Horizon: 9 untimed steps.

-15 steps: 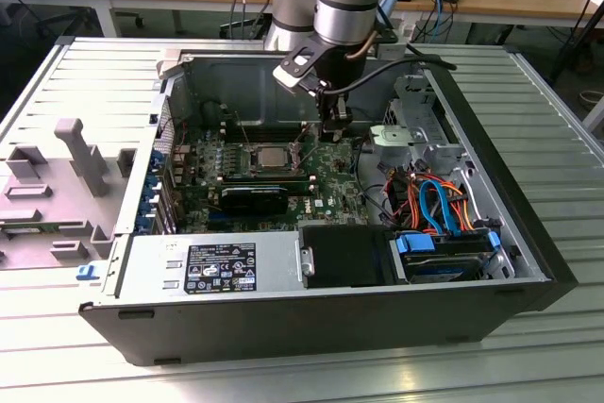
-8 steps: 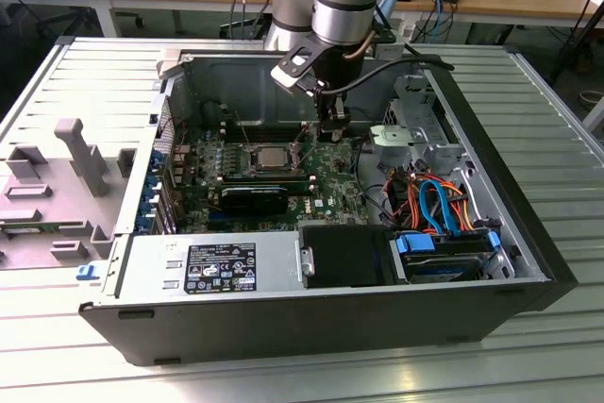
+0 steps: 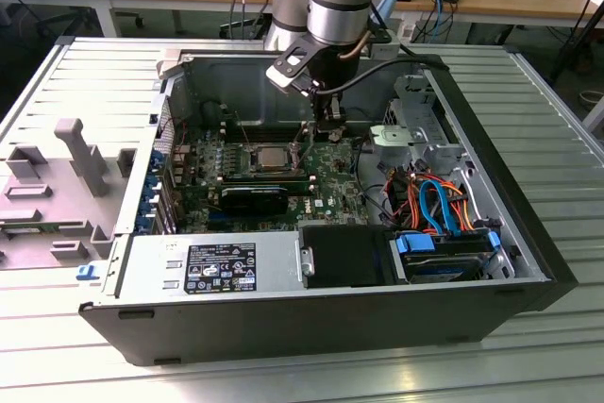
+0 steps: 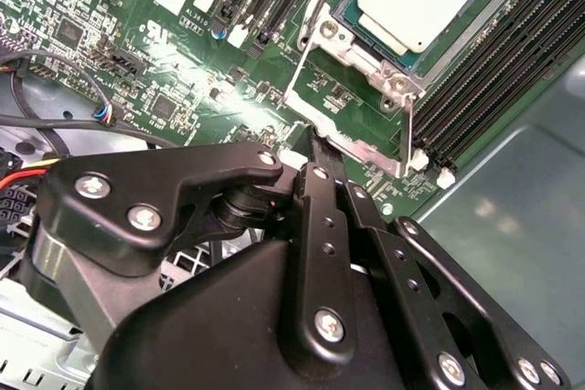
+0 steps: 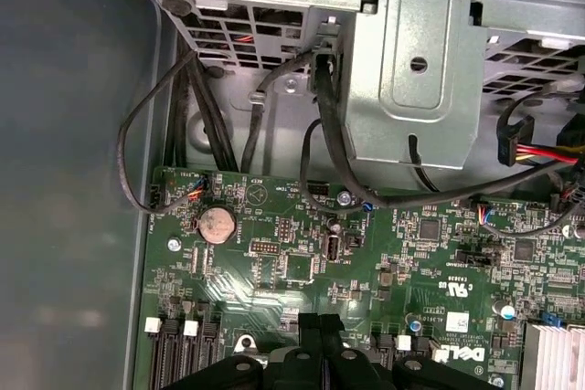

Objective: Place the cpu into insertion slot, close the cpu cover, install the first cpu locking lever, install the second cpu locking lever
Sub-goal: 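Close the cpu cover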

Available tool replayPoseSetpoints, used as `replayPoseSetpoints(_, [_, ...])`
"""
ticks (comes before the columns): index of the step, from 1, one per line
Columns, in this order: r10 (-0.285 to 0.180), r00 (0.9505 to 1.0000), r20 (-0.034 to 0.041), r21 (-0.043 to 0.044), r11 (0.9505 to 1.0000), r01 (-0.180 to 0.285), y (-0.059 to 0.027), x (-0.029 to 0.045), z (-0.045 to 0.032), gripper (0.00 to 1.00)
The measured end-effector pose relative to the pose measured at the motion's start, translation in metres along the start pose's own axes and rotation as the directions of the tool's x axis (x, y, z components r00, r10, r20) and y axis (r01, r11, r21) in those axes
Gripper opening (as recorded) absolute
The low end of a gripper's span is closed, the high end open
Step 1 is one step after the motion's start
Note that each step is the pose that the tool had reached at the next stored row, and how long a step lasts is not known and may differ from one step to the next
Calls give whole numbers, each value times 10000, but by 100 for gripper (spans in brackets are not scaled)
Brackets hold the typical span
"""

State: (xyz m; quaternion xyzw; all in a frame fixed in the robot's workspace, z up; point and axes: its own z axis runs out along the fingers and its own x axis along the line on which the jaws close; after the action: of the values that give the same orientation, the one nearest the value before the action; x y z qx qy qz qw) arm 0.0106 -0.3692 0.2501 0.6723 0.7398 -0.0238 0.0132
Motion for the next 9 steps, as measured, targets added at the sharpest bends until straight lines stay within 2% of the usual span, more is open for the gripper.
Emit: replayPoseSetpoints(9, [-1,10000,0,0,10000,1,-55,5,2,11])
